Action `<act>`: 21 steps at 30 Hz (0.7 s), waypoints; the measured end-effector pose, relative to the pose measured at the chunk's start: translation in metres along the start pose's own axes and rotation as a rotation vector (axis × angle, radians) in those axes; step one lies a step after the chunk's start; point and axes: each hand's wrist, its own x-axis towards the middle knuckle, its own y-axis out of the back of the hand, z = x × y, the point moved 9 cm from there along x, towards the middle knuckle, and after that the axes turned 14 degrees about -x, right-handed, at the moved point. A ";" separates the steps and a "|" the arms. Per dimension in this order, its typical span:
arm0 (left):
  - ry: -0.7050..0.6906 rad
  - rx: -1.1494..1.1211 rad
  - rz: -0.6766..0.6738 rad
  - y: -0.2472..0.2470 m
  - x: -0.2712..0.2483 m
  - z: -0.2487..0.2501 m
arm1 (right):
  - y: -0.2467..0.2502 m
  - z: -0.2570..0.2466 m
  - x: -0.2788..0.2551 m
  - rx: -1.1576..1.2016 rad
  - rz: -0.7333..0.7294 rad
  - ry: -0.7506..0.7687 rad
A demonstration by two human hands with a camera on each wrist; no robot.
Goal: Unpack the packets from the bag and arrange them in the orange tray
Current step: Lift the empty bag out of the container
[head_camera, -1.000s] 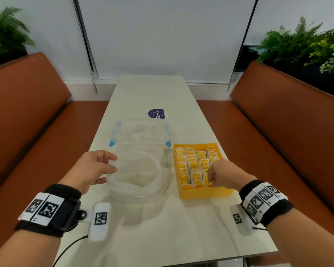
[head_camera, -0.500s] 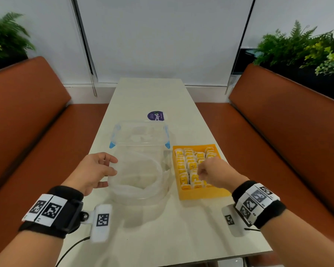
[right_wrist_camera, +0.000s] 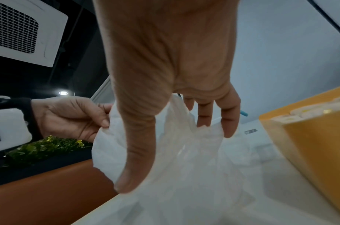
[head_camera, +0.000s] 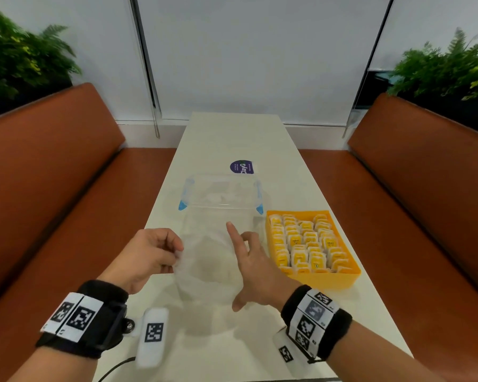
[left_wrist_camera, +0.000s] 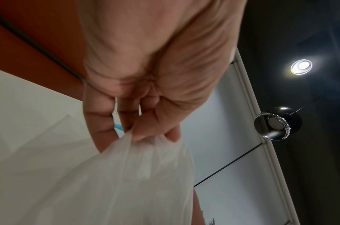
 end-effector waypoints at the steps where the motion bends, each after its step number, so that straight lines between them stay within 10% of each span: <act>1: -0.005 -0.004 -0.027 0.000 -0.002 -0.001 | 0.000 0.002 -0.004 0.047 0.006 -0.008; 21: -0.048 0.203 -0.548 -0.092 -0.034 0.009 | 0.073 0.034 -0.055 0.937 0.417 -0.074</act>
